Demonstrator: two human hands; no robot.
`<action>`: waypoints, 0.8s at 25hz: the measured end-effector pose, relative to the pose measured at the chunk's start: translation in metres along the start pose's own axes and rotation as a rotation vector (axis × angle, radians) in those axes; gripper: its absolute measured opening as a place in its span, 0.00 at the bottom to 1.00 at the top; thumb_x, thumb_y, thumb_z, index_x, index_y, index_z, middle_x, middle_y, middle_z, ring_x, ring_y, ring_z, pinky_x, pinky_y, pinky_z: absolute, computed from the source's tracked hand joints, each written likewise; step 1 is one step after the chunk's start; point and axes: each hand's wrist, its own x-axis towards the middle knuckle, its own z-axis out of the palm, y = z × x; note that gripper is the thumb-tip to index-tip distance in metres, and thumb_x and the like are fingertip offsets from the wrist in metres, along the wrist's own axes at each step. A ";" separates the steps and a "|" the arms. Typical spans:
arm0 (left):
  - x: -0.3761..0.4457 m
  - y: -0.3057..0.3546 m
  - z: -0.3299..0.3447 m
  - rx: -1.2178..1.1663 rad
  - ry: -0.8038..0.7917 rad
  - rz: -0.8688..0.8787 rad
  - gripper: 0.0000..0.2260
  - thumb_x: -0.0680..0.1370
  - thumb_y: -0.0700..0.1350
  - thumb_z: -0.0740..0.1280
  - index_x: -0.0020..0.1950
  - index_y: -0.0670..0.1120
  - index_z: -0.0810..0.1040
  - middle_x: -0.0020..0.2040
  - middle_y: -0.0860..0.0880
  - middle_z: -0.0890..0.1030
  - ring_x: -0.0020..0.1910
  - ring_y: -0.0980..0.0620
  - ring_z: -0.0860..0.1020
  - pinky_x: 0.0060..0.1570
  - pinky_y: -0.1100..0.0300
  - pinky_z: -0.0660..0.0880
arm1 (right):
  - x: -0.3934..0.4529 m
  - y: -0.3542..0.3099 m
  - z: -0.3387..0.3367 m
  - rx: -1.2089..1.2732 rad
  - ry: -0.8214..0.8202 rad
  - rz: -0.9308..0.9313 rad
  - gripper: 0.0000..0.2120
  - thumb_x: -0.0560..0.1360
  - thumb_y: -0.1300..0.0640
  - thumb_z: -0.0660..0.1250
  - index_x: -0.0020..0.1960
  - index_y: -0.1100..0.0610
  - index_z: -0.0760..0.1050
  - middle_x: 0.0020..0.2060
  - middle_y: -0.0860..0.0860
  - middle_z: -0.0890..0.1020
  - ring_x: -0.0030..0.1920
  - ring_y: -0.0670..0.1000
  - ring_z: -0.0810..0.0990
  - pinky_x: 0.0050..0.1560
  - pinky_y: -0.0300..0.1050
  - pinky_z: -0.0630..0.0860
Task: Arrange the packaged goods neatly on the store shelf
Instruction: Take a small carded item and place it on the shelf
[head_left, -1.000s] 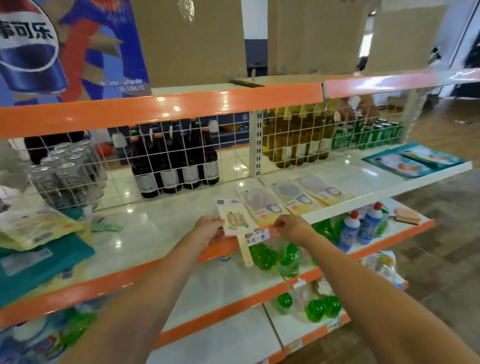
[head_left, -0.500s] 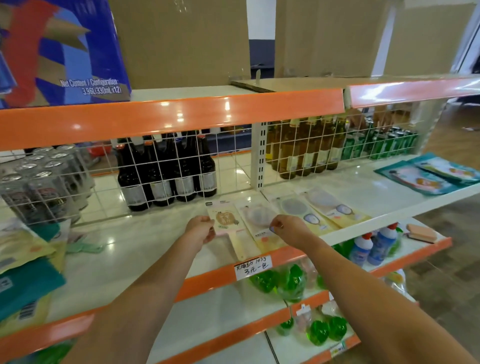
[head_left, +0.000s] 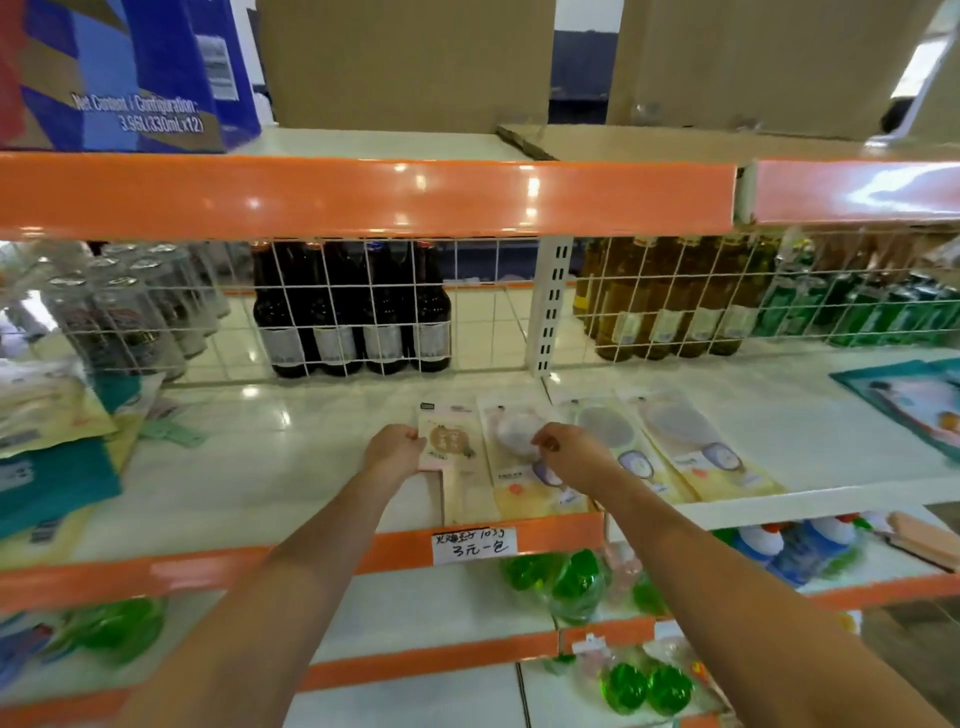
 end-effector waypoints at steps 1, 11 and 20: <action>0.000 -0.003 -0.001 0.047 0.013 0.003 0.12 0.80 0.40 0.60 0.59 0.36 0.78 0.57 0.38 0.80 0.53 0.41 0.78 0.53 0.51 0.76 | 0.002 0.001 0.002 -0.008 -0.005 -0.007 0.13 0.76 0.61 0.60 0.60 0.54 0.75 0.55 0.53 0.78 0.45 0.50 0.75 0.44 0.40 0.73; -0.016 -0.007 0.005 0.350 0.131 0.038 0.16 0.83 0.44 0.55 0.66 0.38 0.74 0.65 0.40 0.75 0.64 0.43 0.73 0.61 0.54 0.68 | 0.000 0.002 0.011 -0.040 0.065 -0.139 0.16 0.76 0.60 0.60 0.62 0.55 0.75 0.57 0.54 0.79 0.57 0.54 0.76 0.58 0.48 0.74; -0.011 -0.006 0.011 0.466 0.109 0.067 0.14 0.82 0.40 0.53 0.60 0.37 0.75 0.60 0.38 0.77 0.58 0.42 0.75 0.51 0.55 0.71 | 0.001 0.007 0.011 -0.051 0.039 -0.159 0.15 0.76 0.60 0.59 0.62 0.55 0.75 0.56 0.54 0.79 0.57 0.54 0.75 0.56 0.46 0.74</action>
